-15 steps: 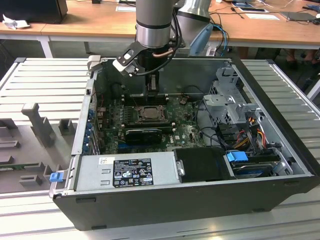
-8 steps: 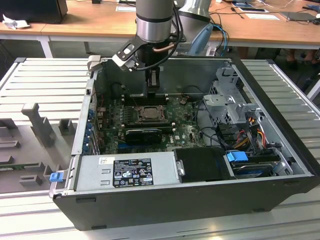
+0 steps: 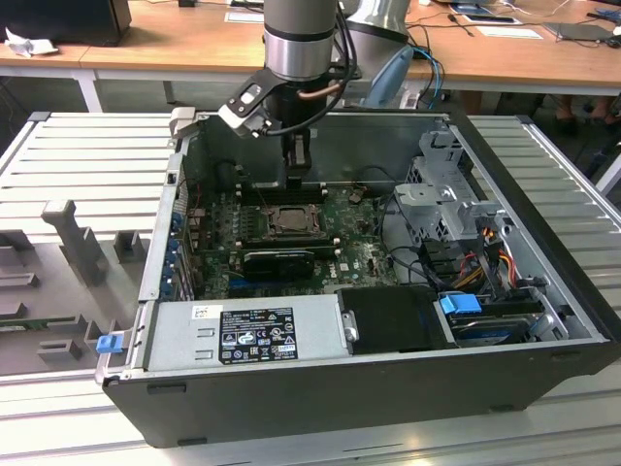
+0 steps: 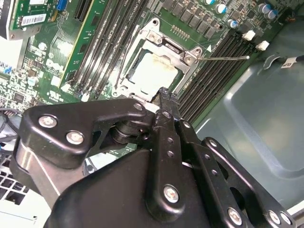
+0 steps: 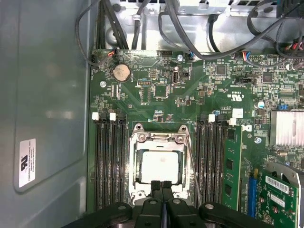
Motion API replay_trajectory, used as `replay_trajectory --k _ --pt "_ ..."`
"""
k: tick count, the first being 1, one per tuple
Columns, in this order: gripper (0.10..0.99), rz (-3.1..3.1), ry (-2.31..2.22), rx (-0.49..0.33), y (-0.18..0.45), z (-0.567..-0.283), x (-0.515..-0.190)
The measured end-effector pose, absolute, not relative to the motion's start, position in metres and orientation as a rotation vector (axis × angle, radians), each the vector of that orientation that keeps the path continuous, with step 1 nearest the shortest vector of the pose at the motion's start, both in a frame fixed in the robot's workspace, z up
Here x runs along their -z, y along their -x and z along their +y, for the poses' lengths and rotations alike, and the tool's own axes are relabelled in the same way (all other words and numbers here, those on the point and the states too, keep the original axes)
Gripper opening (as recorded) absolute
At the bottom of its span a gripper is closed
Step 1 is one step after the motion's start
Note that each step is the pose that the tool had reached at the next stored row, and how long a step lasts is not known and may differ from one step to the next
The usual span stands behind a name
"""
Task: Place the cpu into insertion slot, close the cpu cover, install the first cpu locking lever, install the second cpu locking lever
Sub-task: 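Install the first cpu locking lever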
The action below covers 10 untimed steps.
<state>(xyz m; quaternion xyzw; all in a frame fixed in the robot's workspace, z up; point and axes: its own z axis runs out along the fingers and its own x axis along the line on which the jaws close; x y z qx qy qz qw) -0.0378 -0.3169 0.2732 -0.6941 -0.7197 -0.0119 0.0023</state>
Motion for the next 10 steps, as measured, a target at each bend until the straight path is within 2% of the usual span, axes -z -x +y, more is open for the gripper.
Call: replay_trajectory --k 10 --pt "0.106 -2.36 2.065 0.037 0.0377 -0.3169 -0.2732"
